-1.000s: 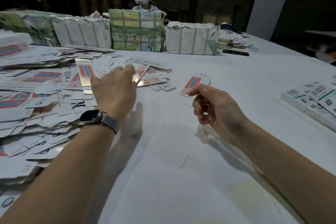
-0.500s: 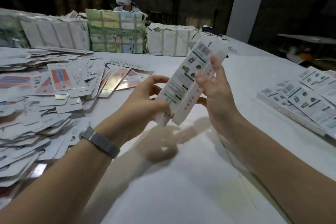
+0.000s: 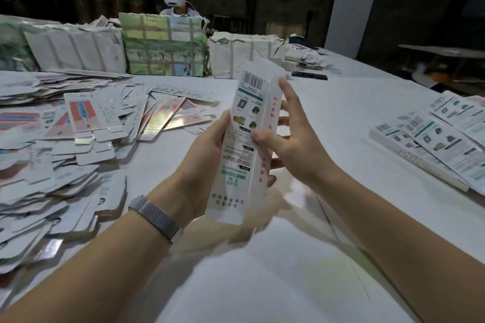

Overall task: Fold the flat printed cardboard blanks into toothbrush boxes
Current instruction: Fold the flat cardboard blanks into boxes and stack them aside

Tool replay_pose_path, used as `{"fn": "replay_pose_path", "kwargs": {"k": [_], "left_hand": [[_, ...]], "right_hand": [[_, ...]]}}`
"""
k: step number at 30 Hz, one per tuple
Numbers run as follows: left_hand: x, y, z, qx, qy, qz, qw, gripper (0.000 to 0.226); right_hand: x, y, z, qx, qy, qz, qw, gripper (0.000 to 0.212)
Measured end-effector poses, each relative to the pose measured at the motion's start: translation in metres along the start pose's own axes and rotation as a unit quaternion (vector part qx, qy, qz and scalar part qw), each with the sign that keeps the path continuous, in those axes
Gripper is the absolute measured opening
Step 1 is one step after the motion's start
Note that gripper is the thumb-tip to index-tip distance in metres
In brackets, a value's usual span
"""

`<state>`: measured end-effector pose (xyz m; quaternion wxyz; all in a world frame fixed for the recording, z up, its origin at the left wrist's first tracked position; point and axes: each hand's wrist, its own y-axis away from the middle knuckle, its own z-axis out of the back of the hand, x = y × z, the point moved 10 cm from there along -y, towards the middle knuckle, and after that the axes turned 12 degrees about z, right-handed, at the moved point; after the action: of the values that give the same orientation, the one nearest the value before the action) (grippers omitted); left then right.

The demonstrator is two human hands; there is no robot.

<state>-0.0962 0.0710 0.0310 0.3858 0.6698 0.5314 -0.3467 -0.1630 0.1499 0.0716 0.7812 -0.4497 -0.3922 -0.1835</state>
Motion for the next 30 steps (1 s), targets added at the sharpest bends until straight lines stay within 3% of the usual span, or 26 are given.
{"fn": "replay_pose_path", "kwargs": {"k": [3, 7, 13, 17, 23, 30], "left_hand": [[0.004, 0.000, -0.011, 0.061, -0.038, 0.008, 0.997, 0.042], [0.007, 0.001, -0.016, 0.097, 0.014, 0.033, 0.995, 0.049], [0.014, -0.002, -0.007, 0.020, 0.012, 0.047, 0.999, 0.070], [0.005, 0.001, -0.006, -0.034, -0.062, -0.001, 0.997, 0.064], [0.006, 0.004, -0.013, -0.031, -0.143, 0.008, 0.989, 0.064], [0.001, 0.005, -0.007, -0.097, -0.157, -0.035, 0.982, 0.054]], "right_hand": [[0.007, -0.006, 0.018, -0.020, 0.083, 0.035, 0.996, 0.071], [0.013, -0.009, 0.023, -0.003, 0.146, 0.069, 0.987, 0.043], [0.013, -0.004, 0.002, 0.053, 0.186, 0.079, 0.978, 0.018], [0.013, -0.005, 0.001, 0.082, 0.196, 0.064, 0.975, 0.014], [0.020, -0.010, 0.015, 0.081, 0.305, 0.072, 0.946, 0.029], [0.034, -0.015, 0.023, 0.063, 0.203, 0.098, 0.972, 0.033]]}}
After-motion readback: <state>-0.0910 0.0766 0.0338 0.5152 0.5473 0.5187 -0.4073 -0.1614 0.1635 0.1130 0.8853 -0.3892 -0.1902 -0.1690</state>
